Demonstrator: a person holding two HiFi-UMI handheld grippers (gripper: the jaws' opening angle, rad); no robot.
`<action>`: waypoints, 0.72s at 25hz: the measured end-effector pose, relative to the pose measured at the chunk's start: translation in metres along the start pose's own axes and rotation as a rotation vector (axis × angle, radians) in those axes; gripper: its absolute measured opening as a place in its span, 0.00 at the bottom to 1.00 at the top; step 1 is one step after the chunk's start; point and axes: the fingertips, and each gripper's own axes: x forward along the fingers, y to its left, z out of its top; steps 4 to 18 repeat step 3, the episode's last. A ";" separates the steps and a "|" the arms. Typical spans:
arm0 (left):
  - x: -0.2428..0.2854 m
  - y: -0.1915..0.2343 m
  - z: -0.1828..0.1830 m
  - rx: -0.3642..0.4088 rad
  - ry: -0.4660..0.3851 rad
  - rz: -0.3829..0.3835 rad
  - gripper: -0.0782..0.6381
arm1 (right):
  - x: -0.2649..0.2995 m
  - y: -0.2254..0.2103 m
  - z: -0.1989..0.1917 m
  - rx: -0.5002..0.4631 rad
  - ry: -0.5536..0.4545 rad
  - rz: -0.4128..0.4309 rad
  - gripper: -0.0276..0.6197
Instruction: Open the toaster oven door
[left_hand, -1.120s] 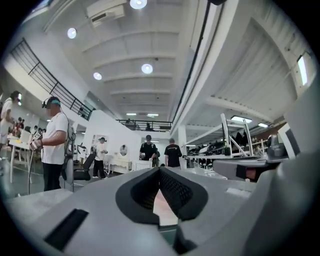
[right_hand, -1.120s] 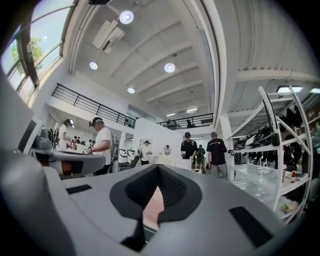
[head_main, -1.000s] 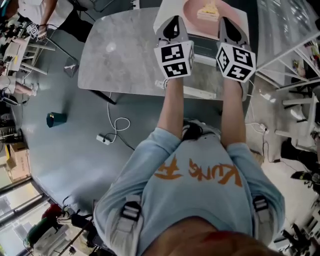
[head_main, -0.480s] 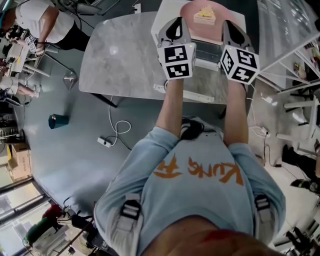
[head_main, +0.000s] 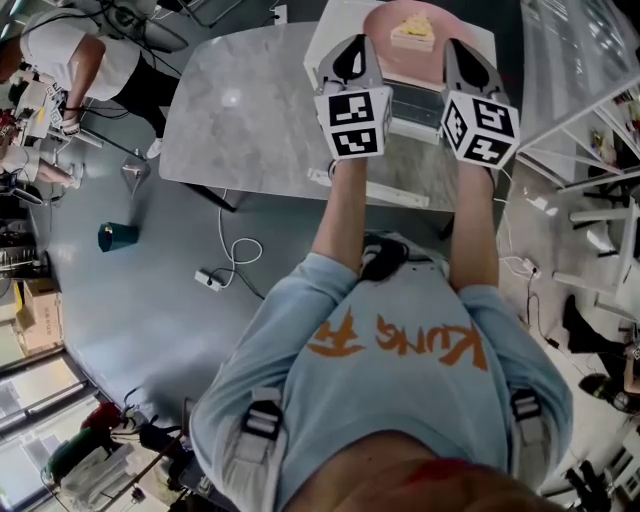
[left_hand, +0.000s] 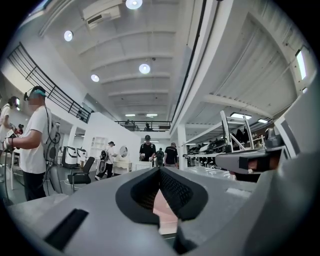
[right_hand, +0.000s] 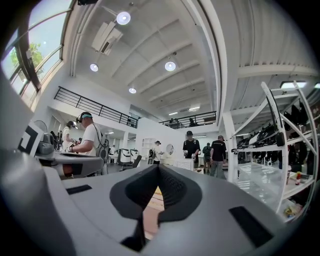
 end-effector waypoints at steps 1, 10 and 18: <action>0.001 0.000 -0.002 0.004 0.004 -0.002 0.11 | 0.002 -0.001 -0.001 -0.001 -0.002 0.001 0.04; 0.003 0.001 -0.006 0.012 0.013 -0.003 0.11 | 0.005 -0.001 -0.003 -0.002 -0.006 0.004 0.04; 0.003 0.001 -0.006 0.012 0.013 -0.003 0.11 | 0.005 -0.001 -0.003 -0.002 -0.006 0.004 0.04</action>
